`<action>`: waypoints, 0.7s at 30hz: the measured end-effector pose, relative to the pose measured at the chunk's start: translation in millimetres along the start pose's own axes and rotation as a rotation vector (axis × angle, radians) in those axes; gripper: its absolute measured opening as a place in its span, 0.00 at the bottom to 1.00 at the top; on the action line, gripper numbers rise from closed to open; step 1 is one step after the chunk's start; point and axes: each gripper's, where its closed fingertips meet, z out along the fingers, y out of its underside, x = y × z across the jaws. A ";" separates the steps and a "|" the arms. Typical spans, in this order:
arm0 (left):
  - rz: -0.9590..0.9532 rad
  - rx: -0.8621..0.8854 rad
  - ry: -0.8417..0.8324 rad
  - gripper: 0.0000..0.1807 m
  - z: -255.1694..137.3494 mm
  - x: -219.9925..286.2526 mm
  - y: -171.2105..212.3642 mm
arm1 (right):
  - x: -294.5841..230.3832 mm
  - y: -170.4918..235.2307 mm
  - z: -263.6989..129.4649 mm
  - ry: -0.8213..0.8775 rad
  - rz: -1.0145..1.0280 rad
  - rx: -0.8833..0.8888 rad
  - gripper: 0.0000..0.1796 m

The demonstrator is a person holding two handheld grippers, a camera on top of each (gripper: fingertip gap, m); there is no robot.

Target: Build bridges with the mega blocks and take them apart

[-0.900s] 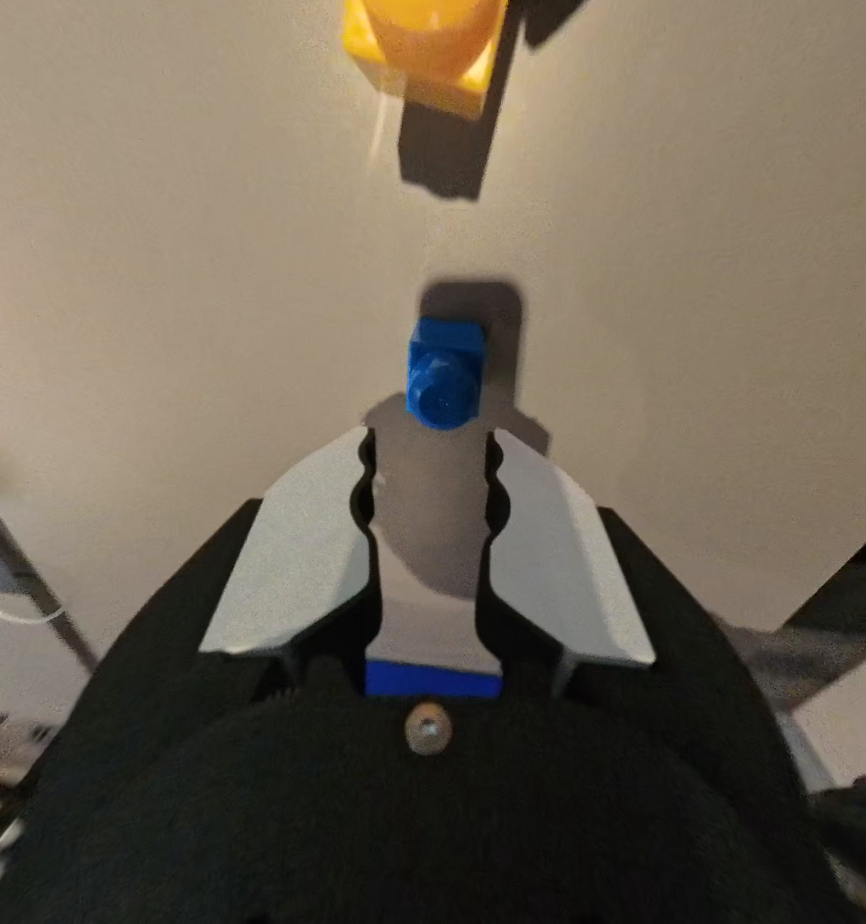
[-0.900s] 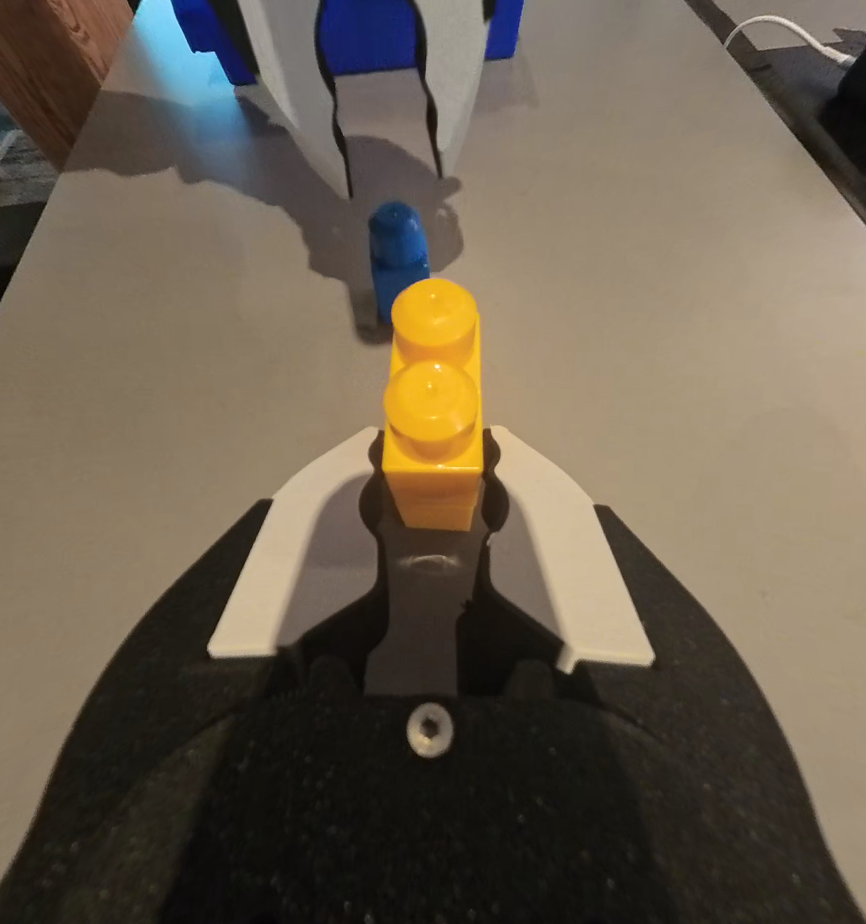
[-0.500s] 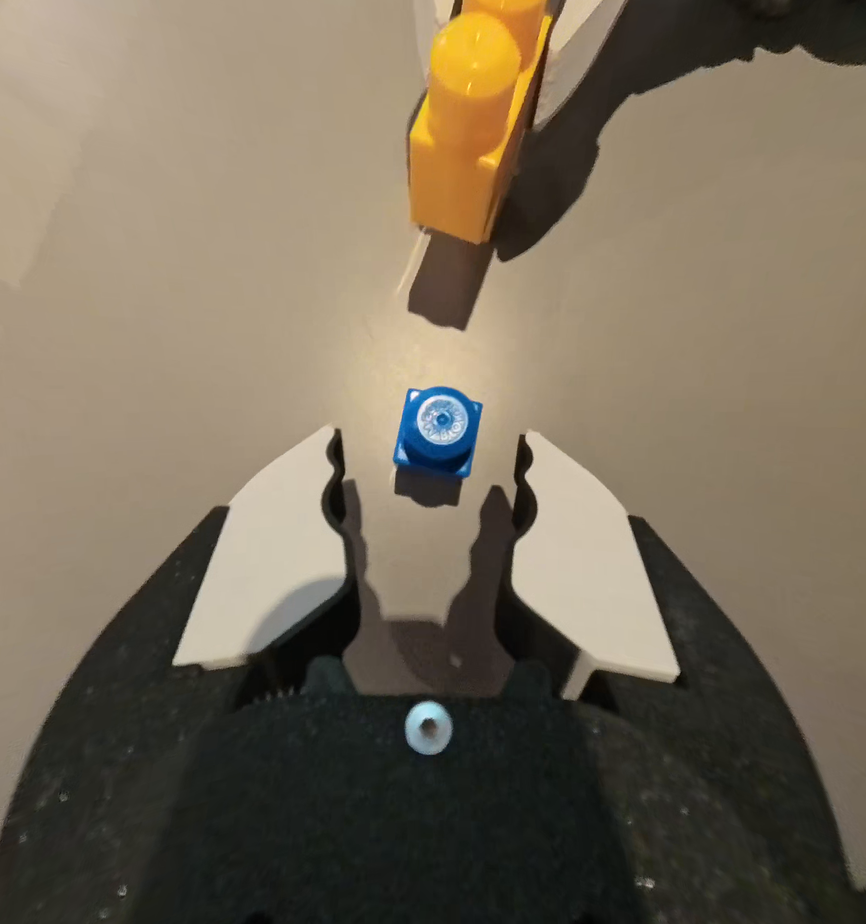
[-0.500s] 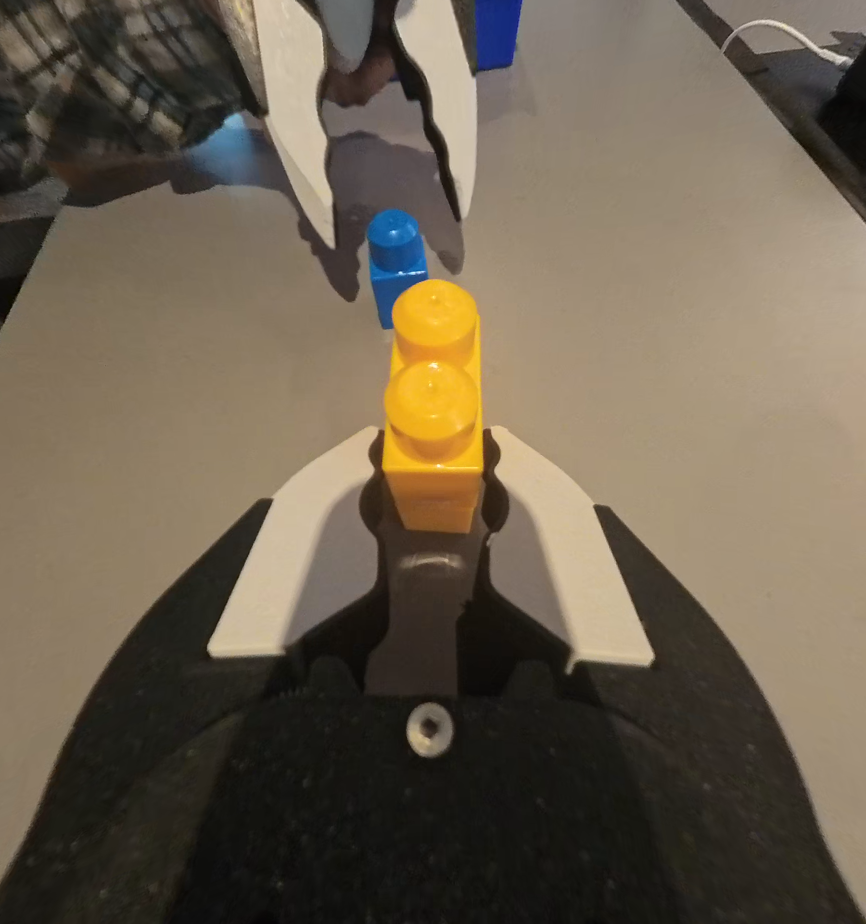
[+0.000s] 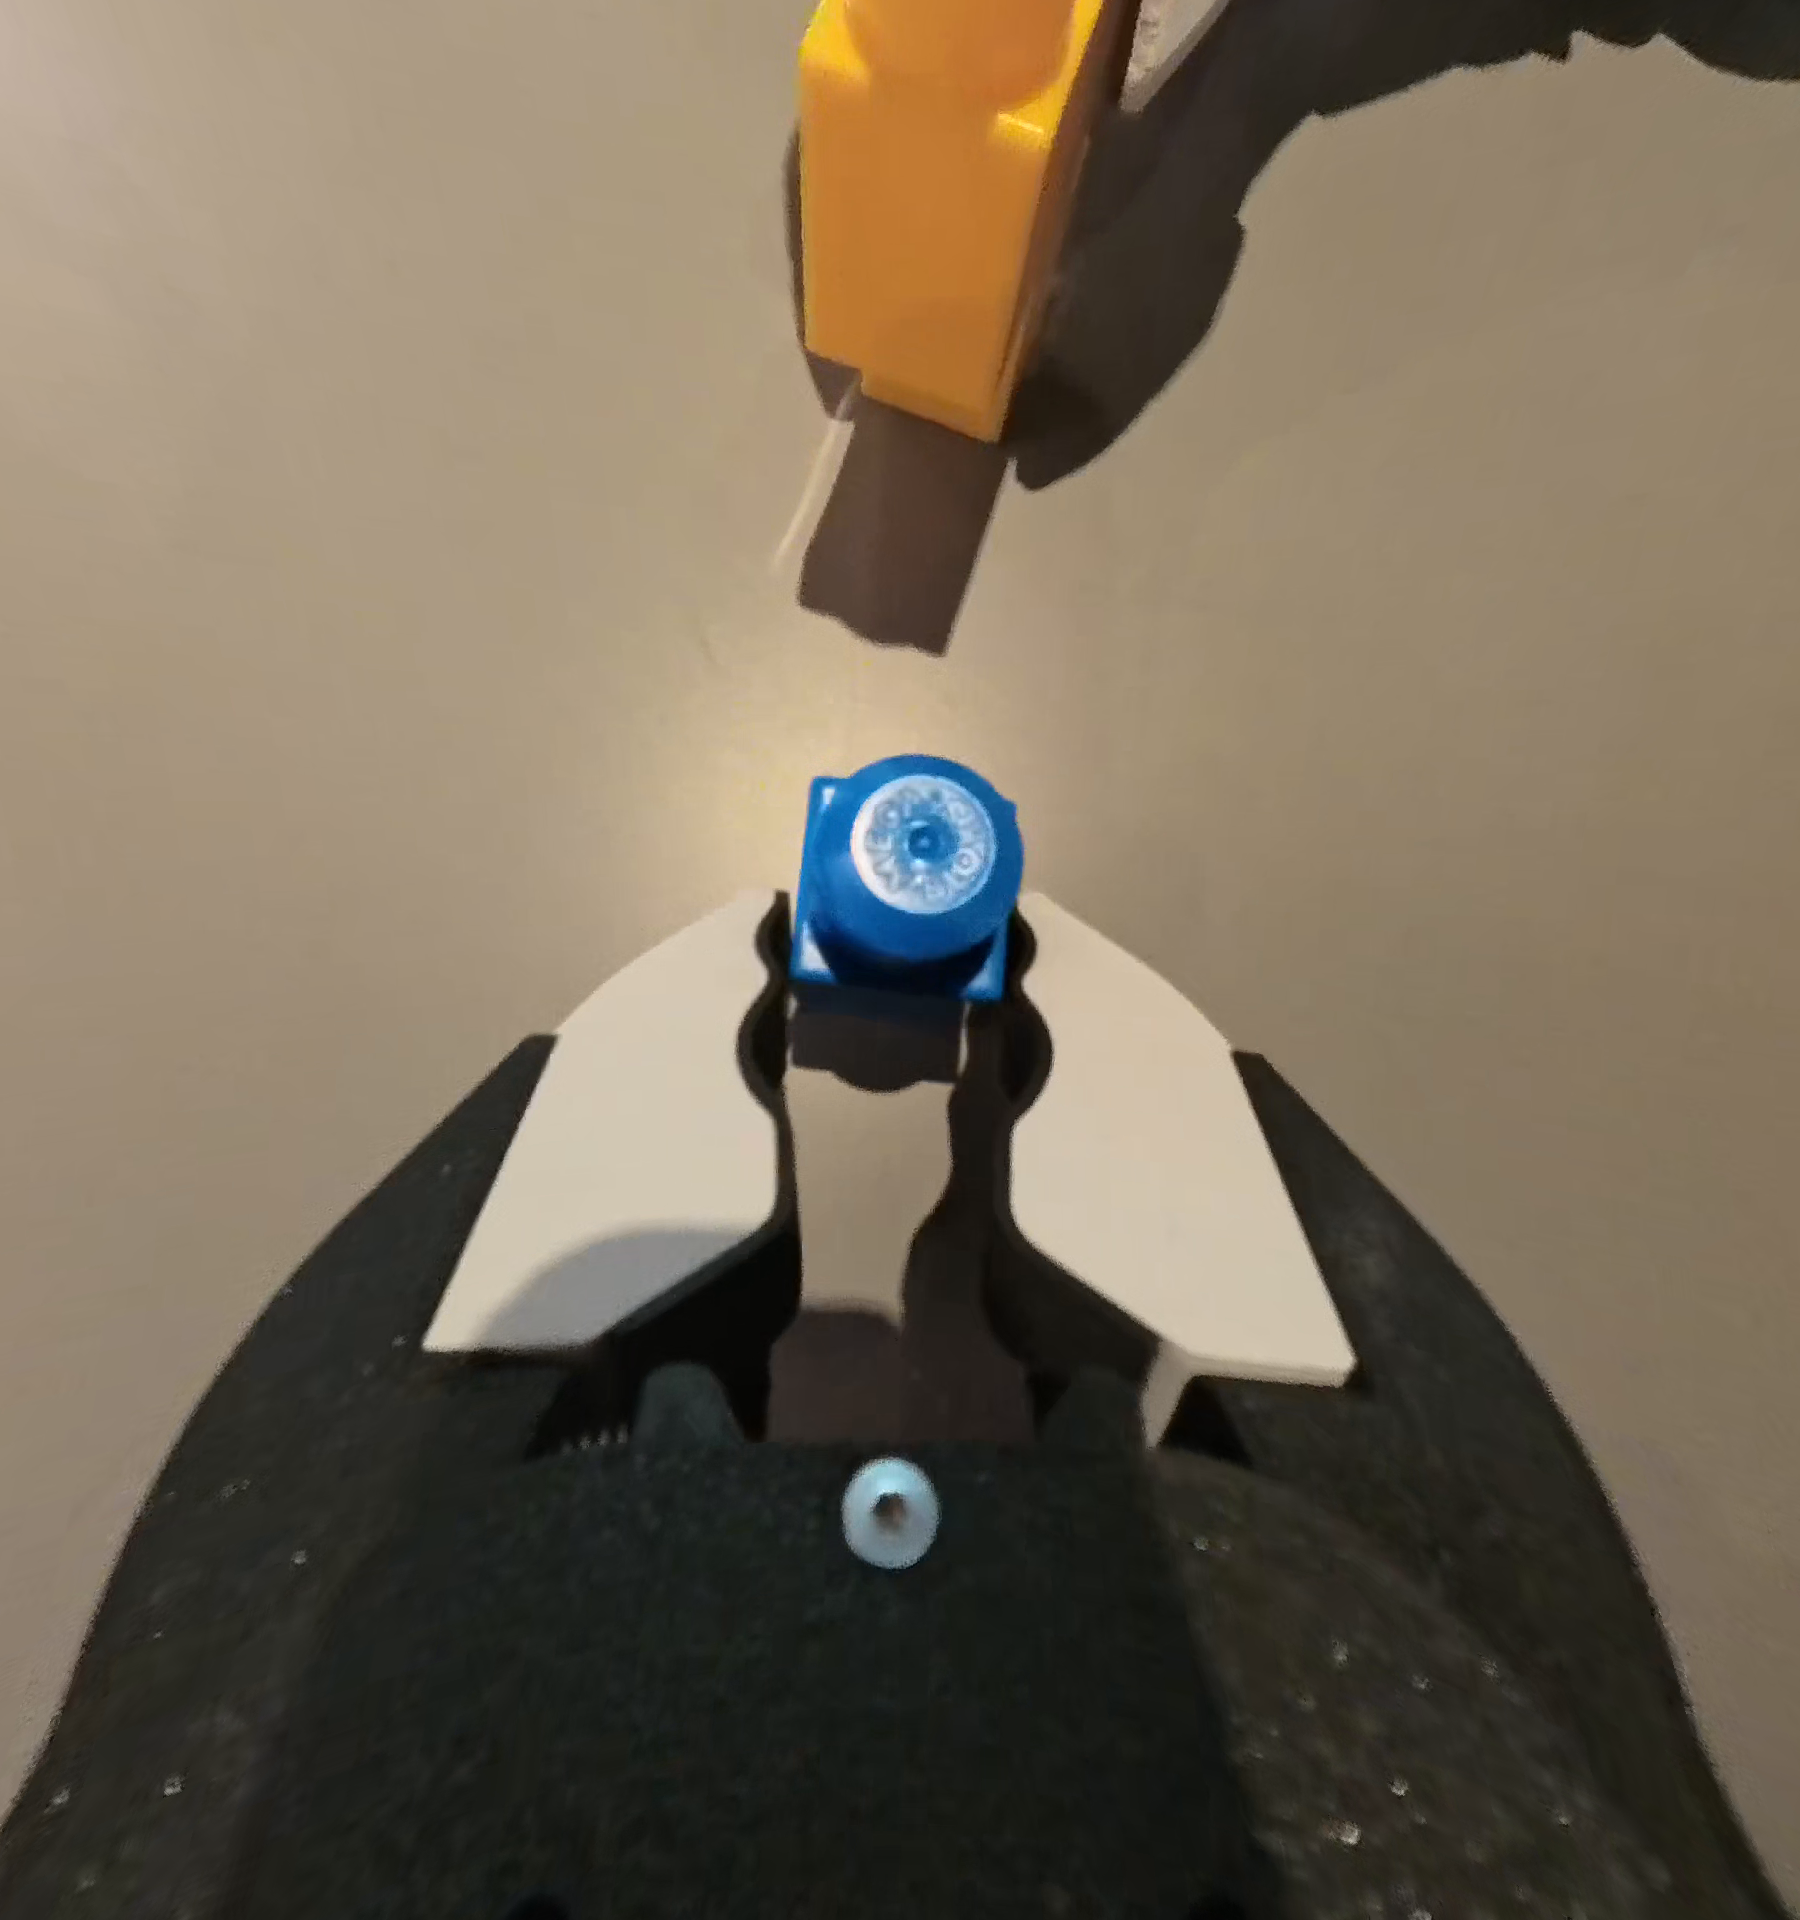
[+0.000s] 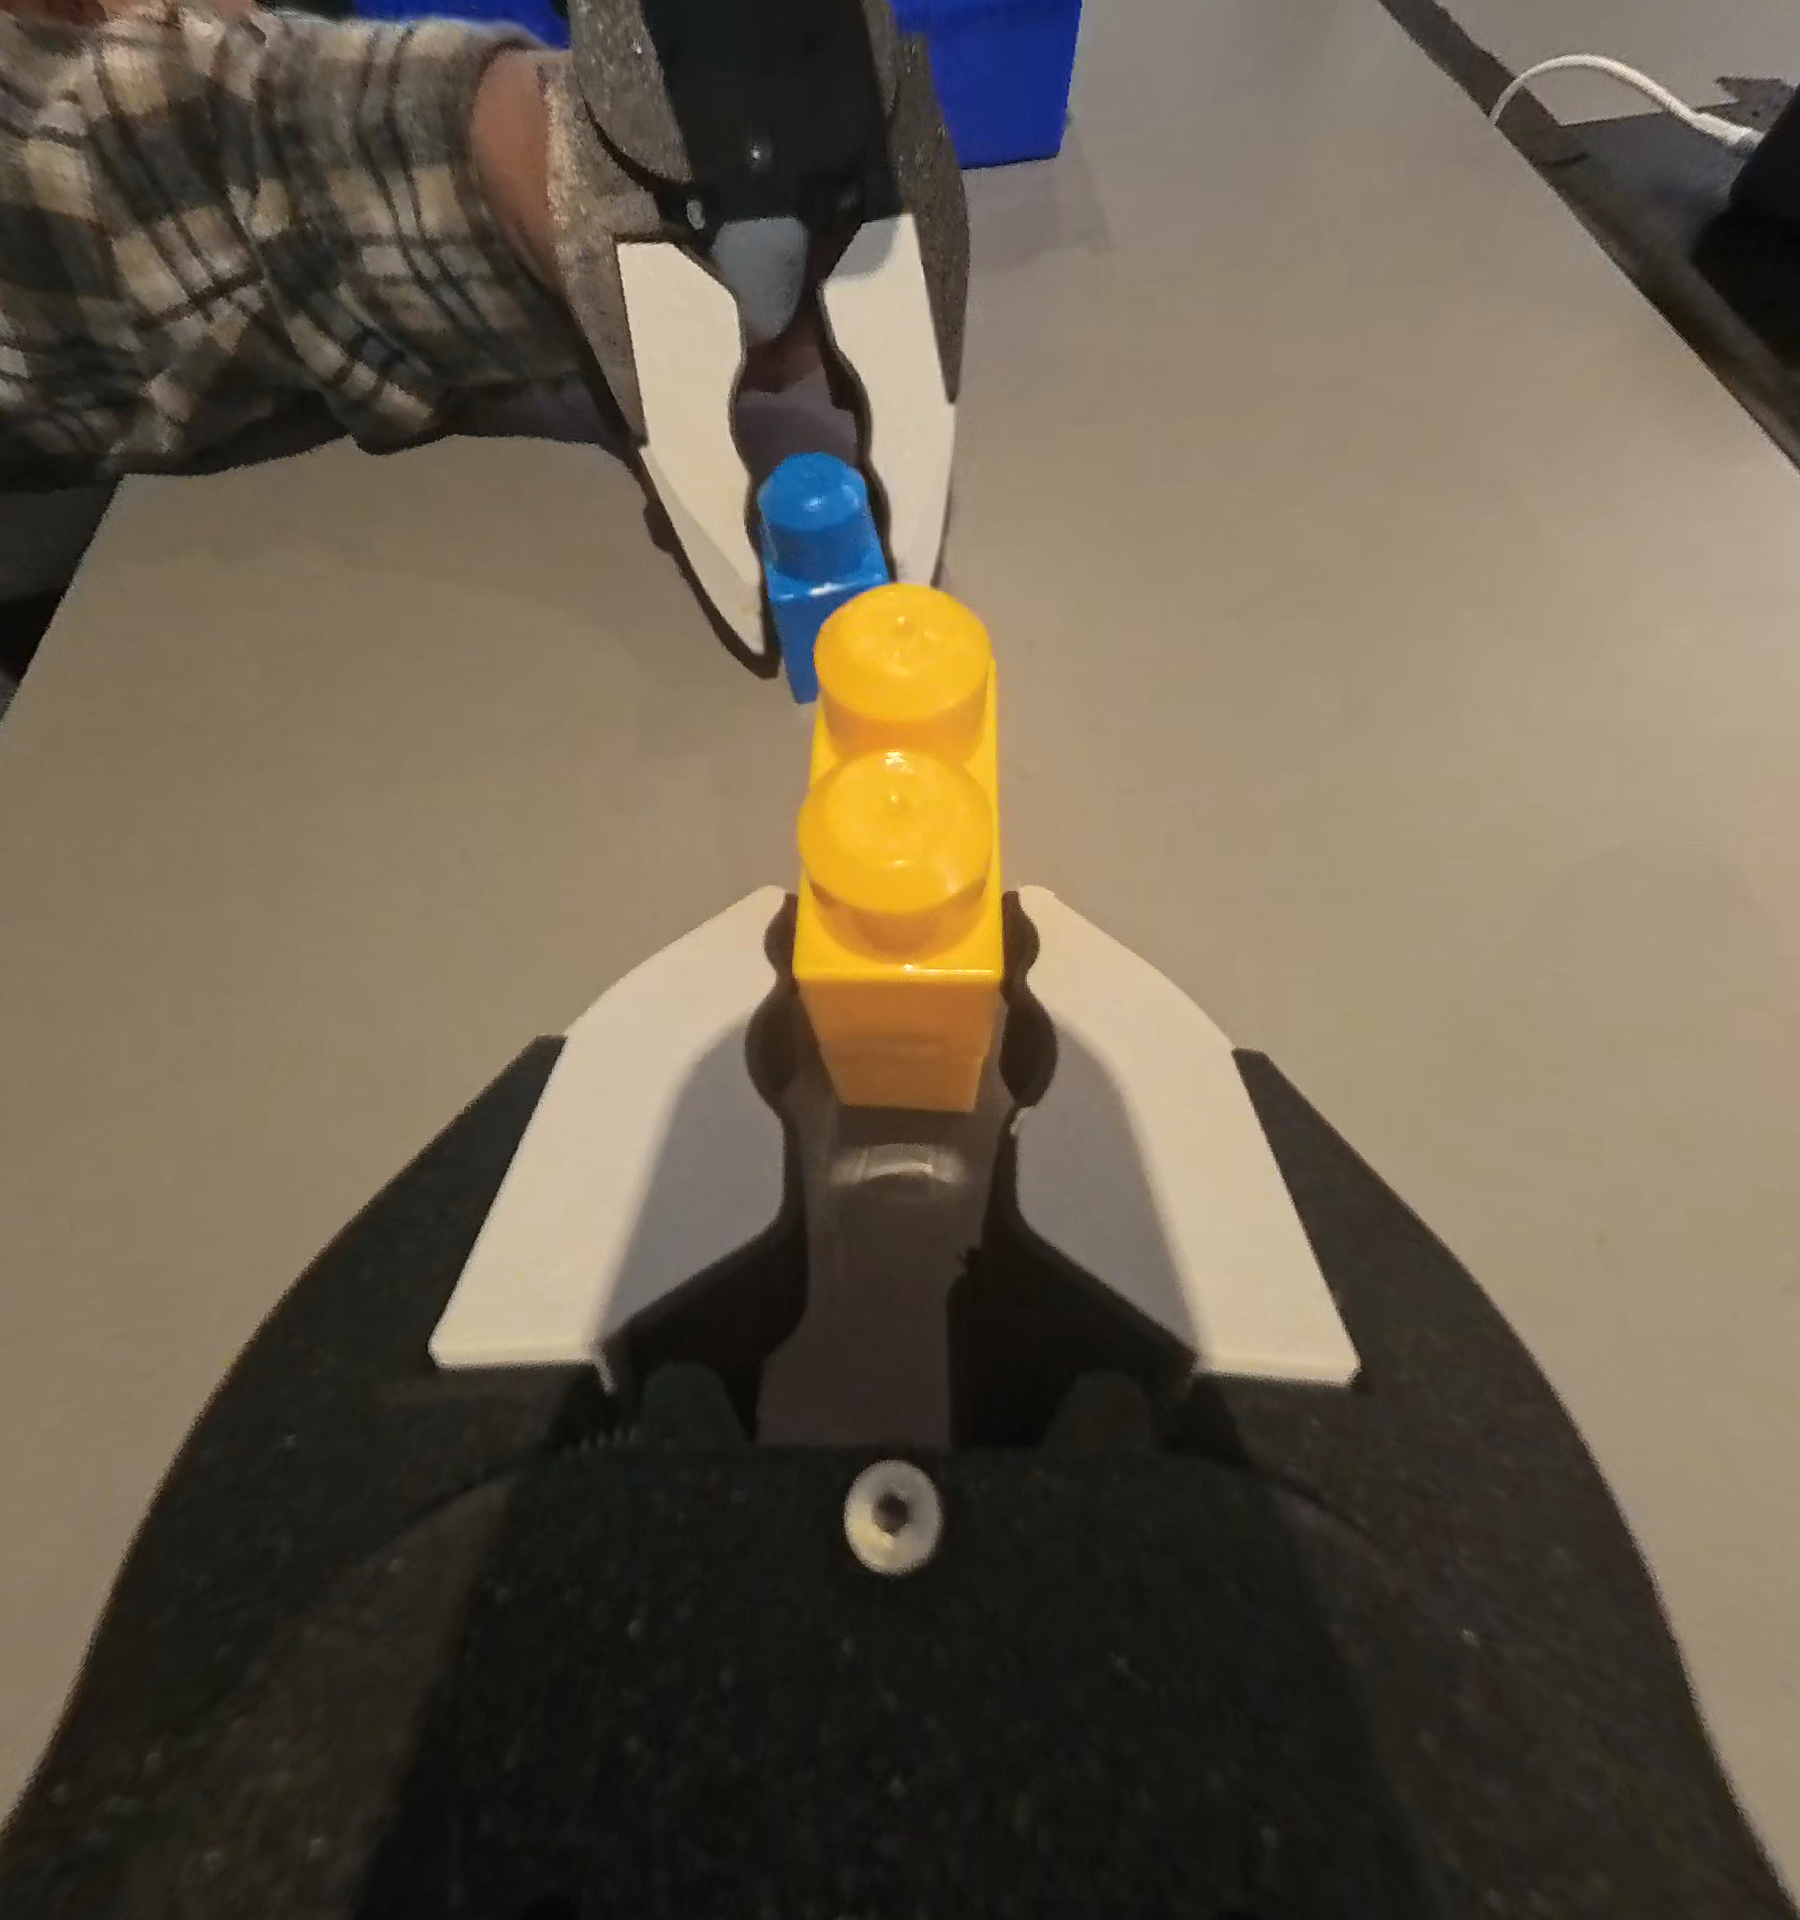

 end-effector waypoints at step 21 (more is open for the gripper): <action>0.029 -0.008 0.070 0.20 36.9 9.8 -38.0 | -7.1 -26.3 -12.3 -0.011 -0.056 0.101 0.20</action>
